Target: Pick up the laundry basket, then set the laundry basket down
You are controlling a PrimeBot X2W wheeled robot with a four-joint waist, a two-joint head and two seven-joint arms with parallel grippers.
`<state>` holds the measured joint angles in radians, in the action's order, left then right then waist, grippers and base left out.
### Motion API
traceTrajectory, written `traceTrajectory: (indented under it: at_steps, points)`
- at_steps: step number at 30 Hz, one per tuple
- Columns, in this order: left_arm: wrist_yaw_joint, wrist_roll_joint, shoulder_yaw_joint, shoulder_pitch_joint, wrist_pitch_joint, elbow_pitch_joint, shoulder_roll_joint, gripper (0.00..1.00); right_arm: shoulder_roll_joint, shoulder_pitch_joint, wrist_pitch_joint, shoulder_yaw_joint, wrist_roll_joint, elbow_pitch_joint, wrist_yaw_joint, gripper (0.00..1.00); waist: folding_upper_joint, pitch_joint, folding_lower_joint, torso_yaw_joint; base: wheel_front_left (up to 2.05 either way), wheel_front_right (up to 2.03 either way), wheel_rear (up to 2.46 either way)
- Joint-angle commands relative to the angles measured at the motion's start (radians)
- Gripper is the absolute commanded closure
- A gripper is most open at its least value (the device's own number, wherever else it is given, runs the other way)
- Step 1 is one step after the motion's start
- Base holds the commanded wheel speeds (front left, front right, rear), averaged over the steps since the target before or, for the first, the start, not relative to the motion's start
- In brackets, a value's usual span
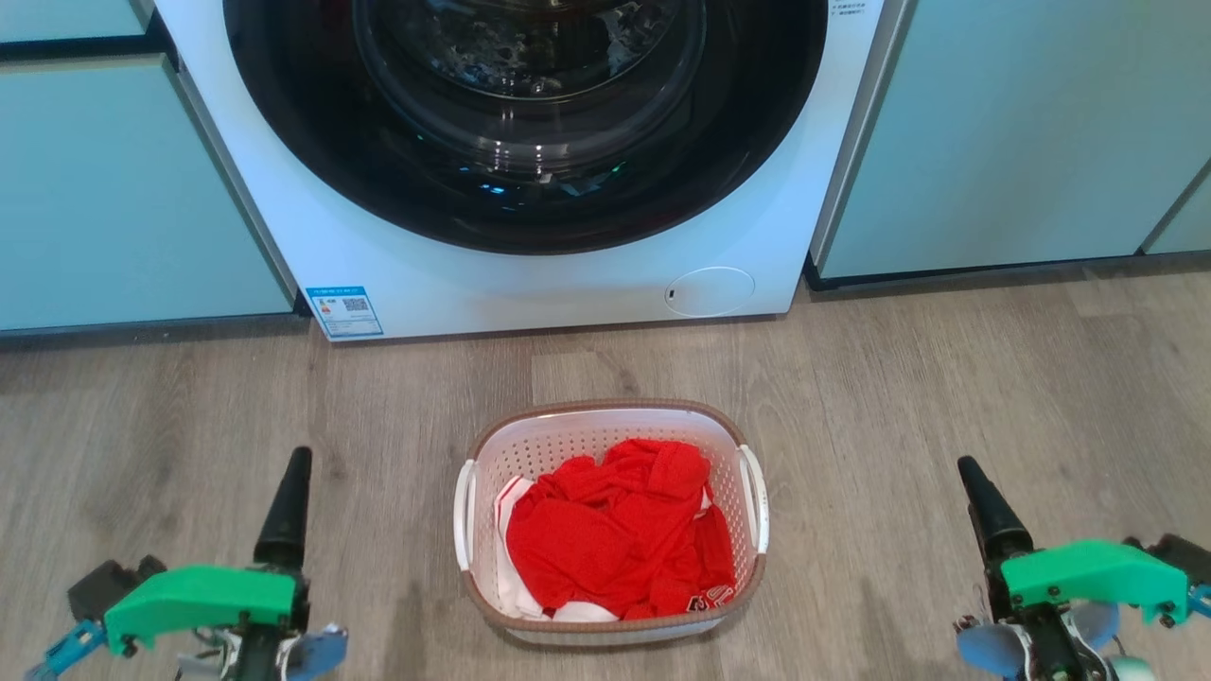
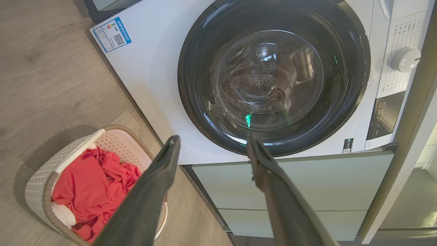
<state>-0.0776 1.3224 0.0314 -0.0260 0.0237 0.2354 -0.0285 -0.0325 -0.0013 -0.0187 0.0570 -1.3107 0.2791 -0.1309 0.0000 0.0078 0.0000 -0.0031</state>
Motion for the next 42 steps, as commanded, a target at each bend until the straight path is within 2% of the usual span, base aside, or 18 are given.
traceTrajectory:
  at_steps: [1, 17, 42]
  points:
    - [0.003, -0.027, 0.0, 0.044, -0.012, -0.044, -0.012, 0.0, -0.007, -0.054, 0.01, -0.011, 0.024, -0.041, 0.0, 0.0, 0.0, 0.0, 0.0, 0.0, 0.0, 0.0, 0.0]
    - [0.044, -0.324, -0.049, 0.039, -0.06, -0.097, -0.014, 0.0, -0.009, -0.055, 0.057, -0.072, 0.284, -0.078, 0.0, 0.0, 0.0, 0.003, 0.0, -0.002, 0.0, 0.0, 0.0]
    - [0.091, -0.65, -0.098, -0.016, -0.134, -0.131, -0.021, 0.0, -0.012, -0.048, 0.13, -0.145, 0.618, -0.087, 0.0, 0.0, 0.0, -0.005, 0.0, -0.003, 0.0, 0.0, 0.0]
